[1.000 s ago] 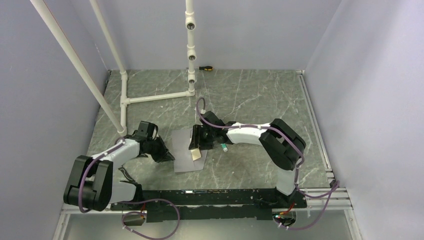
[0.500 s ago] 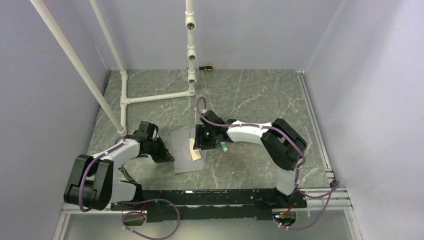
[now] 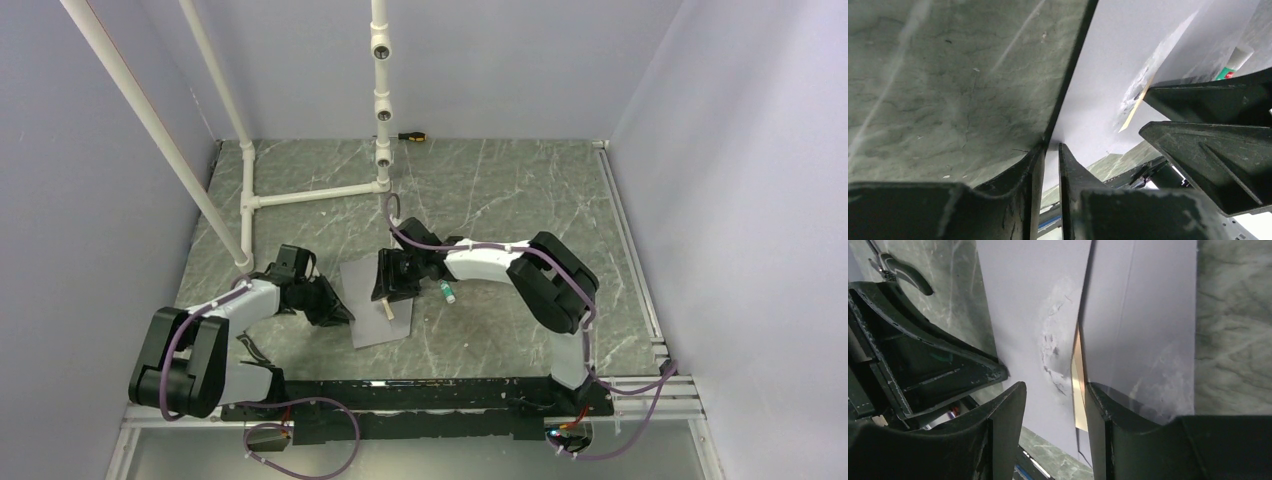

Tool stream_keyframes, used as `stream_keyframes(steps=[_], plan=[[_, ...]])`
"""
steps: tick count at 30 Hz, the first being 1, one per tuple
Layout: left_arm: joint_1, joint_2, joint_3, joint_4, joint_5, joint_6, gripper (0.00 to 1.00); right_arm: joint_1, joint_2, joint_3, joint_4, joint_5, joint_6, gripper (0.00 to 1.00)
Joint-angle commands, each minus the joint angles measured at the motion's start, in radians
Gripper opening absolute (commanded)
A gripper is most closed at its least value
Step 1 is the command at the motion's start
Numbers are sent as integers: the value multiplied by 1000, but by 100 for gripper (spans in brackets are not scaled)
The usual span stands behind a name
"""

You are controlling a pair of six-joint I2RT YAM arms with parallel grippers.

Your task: Place the letter into the envelope and seal it

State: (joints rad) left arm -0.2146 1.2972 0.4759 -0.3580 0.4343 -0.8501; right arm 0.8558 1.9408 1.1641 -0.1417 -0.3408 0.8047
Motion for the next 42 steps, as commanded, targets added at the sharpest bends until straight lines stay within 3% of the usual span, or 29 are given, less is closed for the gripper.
stream_keyframes(steps=[1,8,14,18,25,28,30,33,36,39,42], plan=[[-2,19,-34,66,48,5,25,14,21,-6,59,-60,46,52],[-2,9,-53,89,62,-48,37,9,-8,-55,94,-57,73,53],[-2,-60,-9,-85,-91,-32,56,-14,-120,-85,113,-9,25,56],[-2,-123,31,-153,-163,-33,66,-24,-225,-87,112,33,-102,57],[-2,-265,114,-203,-299,-9,81,-49,-433,-118,-79,328,-226,58],[-2,-315,144,-186,-327,14,85,-72,-498,-146,-172,496,-238,58],[0,-329,166,-175,-339,36,86,-107,-522,-160,-219,522,-237,59],[0,-303,208,-172,-324,66,85,-193,-521,-175,-261,452,-210,58],[1,-229,244,-123,-207,123,82,-263,-499,-201,-260,356,-169,55],[1,-162,271,-68,-97,160,80,-282,-449,-179,-287,345,-210,55],[0,-148,279,-22,-73,173,82,-277,-382,-124,-355,306,-280,53]])
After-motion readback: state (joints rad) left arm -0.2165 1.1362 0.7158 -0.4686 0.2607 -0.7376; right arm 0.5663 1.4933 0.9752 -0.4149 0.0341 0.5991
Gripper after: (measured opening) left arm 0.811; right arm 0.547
